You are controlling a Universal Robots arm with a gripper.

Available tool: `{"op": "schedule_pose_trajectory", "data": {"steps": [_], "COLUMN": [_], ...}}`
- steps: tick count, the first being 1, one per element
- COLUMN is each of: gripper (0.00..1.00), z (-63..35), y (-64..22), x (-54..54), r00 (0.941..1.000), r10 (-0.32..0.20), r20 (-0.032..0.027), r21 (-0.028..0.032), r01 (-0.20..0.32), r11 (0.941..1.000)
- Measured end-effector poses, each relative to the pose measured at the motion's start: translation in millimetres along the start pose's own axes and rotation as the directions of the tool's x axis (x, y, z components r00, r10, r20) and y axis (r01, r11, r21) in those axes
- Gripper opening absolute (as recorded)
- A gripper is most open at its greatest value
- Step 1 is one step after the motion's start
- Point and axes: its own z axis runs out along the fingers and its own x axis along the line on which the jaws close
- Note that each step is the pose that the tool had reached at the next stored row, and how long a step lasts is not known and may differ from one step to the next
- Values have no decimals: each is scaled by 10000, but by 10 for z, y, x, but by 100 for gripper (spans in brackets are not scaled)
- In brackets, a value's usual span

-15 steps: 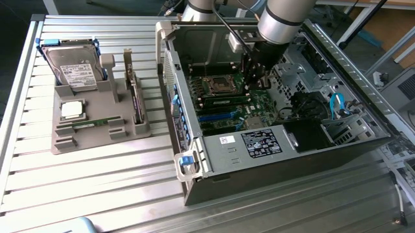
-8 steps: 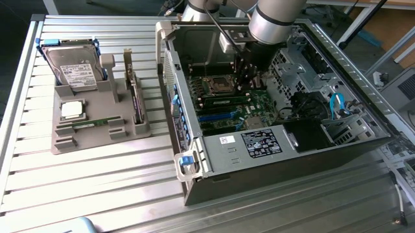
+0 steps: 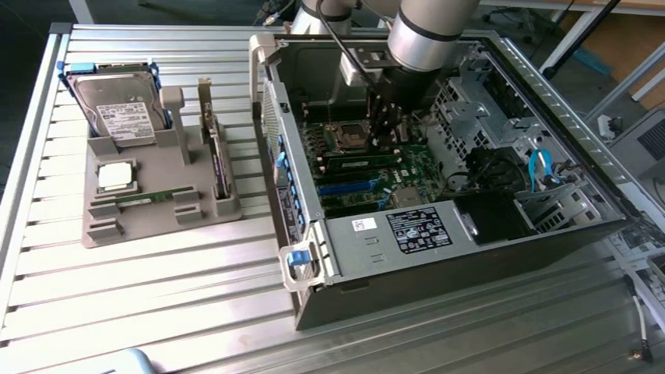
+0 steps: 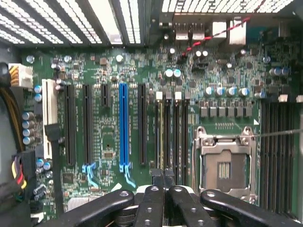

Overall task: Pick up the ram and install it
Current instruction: 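Press down the ram until it locks into place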

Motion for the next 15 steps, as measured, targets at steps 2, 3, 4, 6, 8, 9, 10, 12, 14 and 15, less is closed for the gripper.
{"op": "schedule_pose_trajectory", "data": {"steps": [2,3,4,6,8,9,10,12,14,15], "gripper": [11,11,11,11,11,11,11,11,11,11], "z": [1,1,2,3,4,4,5,5,6,6], "y": [40,58,78,120,174,195,216,254,290,307], "x": [0,1,0,1,1,1,1,2,2,2], "r00": [10000,10000,10000,10000,10000,10000,10000,10000,10000,10000], "r10": [0,0,0,-1,0,0,-1,-1,0,0], "r20": [0,0,1,0,1,0,0,0,1,0], "r21": [0,0,0,1,1,2,2,1,2,1], "r01": [0,0,0,1,0,0,1,1,0,0], "r11": [10000,10000,10000,10000,10000,10000,10000,10000,10000,10000]}}
